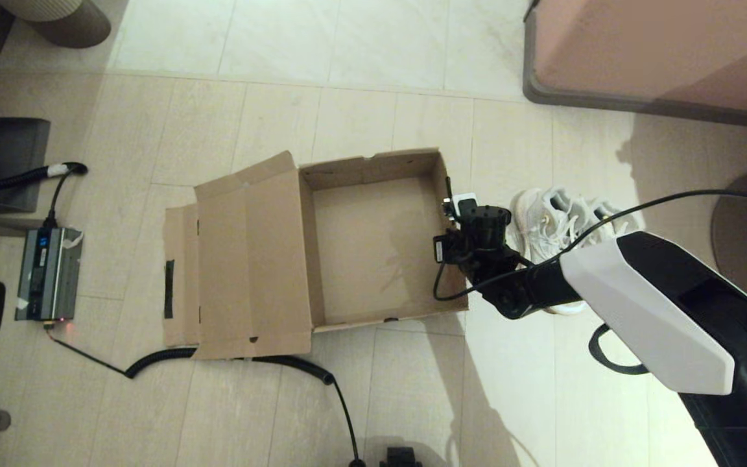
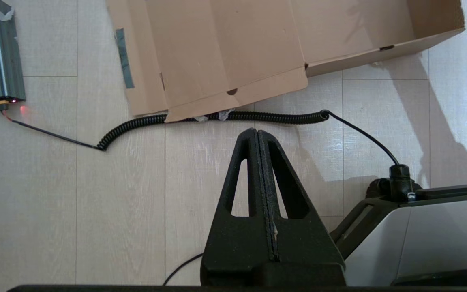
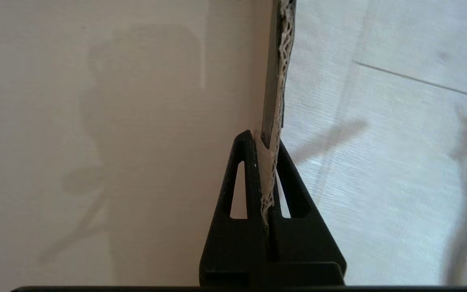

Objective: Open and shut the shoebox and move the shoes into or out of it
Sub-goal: Put the shoes into the shoe box

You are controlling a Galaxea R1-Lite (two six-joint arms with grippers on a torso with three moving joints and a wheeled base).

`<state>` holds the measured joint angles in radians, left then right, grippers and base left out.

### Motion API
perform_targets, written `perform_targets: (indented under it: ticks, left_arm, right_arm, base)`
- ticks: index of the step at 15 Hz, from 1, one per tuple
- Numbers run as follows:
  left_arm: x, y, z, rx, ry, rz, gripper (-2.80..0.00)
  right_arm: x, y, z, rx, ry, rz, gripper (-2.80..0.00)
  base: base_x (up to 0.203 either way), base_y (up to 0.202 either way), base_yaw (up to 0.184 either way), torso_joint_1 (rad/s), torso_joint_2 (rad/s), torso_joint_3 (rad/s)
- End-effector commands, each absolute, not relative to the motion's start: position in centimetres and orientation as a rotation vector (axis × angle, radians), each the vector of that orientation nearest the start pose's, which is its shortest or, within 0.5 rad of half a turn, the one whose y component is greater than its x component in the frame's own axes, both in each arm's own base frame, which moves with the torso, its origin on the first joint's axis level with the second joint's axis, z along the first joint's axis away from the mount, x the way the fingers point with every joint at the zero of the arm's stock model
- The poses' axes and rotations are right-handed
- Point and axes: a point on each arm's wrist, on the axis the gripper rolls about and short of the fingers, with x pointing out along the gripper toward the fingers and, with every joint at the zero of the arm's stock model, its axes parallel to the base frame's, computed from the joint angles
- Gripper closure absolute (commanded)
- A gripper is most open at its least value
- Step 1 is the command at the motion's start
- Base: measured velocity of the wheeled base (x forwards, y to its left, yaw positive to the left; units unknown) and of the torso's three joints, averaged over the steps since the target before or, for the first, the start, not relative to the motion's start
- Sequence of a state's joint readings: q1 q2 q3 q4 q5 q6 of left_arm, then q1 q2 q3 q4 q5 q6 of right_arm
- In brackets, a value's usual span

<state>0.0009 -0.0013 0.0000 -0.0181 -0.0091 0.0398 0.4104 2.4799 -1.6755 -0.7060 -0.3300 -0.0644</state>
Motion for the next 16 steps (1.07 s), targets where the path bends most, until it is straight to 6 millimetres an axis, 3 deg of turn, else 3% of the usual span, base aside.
perform_targets:
  ticks: [1,9,16]
  left_arm:
    - [-2.2,0.0,7.5,0.040,-0.011,-0.007,0.00]
    - [-2.2,0.0,7.5,0.040,-0.011,-0.007,0.00]
    - [-2.2,0.0,7.5,0.040,-0.011,-0.007,0.00]
  right_arm:
    - [46.5,18.8,11.2,-0.101,0.091,0.071,0.00]
    - [43.6,11.8,9.4,-0.110,0.144,-0.056,0.00]
    - [41.5,10.9,7.2,-0.115,0.163,-0.071,0.00]
  base:
    - [0.000,0.000,0.000,0.000,0.00,0.000]
    - [0.000,0.000,0.000,0.000,0.00,0.000]
    - [0.000,0.000,0.000,0.000,0.00,0.000]
